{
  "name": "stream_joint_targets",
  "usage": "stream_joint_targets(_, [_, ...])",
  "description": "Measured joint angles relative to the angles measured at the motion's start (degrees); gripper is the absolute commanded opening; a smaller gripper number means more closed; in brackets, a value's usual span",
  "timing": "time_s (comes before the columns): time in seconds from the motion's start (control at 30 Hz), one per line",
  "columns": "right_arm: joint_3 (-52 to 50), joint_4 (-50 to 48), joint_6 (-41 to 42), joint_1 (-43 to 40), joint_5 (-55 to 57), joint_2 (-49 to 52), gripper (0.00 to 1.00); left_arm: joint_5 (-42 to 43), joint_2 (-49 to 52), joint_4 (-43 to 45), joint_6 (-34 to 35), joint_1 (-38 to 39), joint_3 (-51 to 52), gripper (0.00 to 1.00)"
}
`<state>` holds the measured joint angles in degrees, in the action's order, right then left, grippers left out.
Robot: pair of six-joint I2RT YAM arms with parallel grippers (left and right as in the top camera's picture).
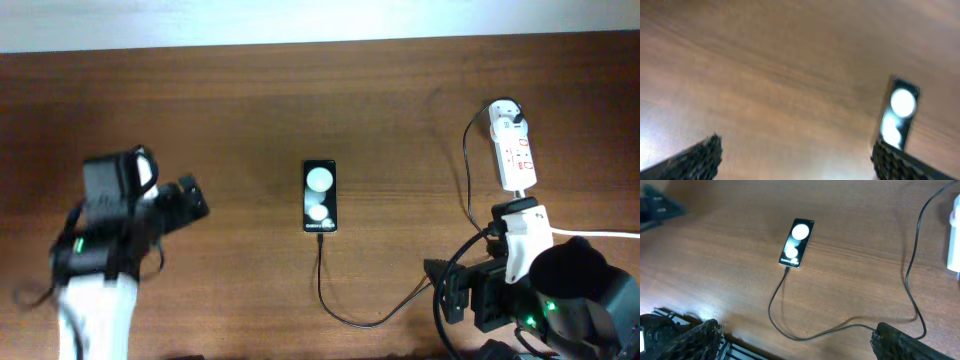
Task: Plug charger to phone and switch on socket
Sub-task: 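Withdraw the left gripper from the phone toward the left side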
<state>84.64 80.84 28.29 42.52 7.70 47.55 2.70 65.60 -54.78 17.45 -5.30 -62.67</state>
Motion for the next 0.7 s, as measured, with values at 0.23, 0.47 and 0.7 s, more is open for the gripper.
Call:
stream_joint_targets(0.23, [0.0,0.0,0.0,0.0,0.0,0.0,0.99,0.0,-21.5,-4.7,-0.2,0.0,0.0,0.99])
stream_joint_targets(0.47, [0.0,0.0,0.1,0.0,0.0,0.0,0.99,0.0,-23.5,-4.7,-0.2,0.0,0.0,0.99])
stream_joint_targets(0.7, [0.0,0.0,0.1,0.0,0.0,0.0,0.99,0.0,-23.4,-4.7,-0.2,0.0,0.0,0.99])
